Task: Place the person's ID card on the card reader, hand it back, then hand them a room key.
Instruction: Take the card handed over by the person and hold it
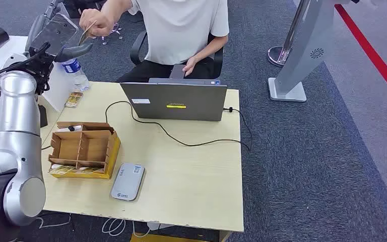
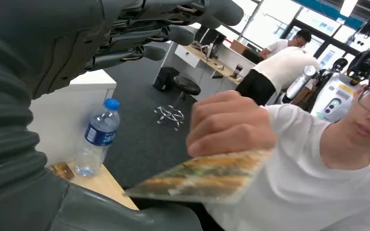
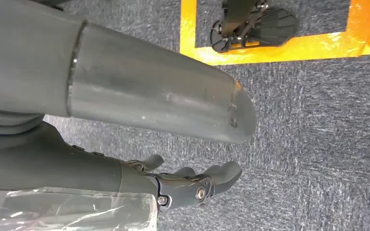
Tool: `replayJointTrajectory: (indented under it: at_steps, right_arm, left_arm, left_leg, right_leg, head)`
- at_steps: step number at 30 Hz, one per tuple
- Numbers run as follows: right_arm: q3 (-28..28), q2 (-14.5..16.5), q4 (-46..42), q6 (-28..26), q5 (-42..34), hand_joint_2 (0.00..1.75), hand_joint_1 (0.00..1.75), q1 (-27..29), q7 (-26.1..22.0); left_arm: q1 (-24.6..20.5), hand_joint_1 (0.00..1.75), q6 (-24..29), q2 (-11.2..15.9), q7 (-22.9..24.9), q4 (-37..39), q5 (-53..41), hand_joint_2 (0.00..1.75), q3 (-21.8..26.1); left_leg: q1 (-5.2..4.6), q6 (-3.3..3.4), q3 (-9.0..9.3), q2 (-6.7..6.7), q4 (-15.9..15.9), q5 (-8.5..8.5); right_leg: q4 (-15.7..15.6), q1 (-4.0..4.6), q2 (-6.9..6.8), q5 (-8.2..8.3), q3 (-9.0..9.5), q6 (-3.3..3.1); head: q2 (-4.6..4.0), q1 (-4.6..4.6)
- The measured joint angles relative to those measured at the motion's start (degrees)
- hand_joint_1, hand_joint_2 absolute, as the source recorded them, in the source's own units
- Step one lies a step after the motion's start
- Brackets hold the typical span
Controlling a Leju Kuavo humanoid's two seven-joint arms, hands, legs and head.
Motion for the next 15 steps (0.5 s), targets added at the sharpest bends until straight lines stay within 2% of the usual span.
replayJointTrajectory:
  at_steps: [3,7,15]
  right_arm:
    - [0.0,0.0,0.0,0.1,0.6,0.00,0.00,0.0,0.2]
    - [0.0,0.1,0.0,0.2,1.7,0.00,0.00,0.0,0.9]
    - [0.2,0.3,0.0,0.6,4.8,0.00,0.00,-0.1,2.4]
  left_arm:
    - [-1.7,0.00,0.2,0.3,1.1,1.3,-2.2,1.75,-2.4]
    - [-5.0,1.75,0.5,0.9,3.3,3.9,-6.3,1.75,-7.3]
    - [-12.6,1.75,2.0,2.4,8.5,10.0,-16.4,1.75,-18.3]
  left_leg:
    - [0.00,0.00,-0.01,0.00,0.0,0.00]
    - [0.00,0.00,-0.01,0.00,0.0,0.00]
    - [0.00,0.02,-0.04,-0.01,0.0,0.02]
  right_leg:
    - [0.0,0.00,0.00,0.00,0.00,0.00]
    - [0.0,0.00,0.00,0.01,0.00,0.01]
    - [0.0,0.00,-0.01,0.02,0.00,0.02]
  head:
    - [0.00,0.01]
    - [0.00,0.01]
    - [0.00,0.01]
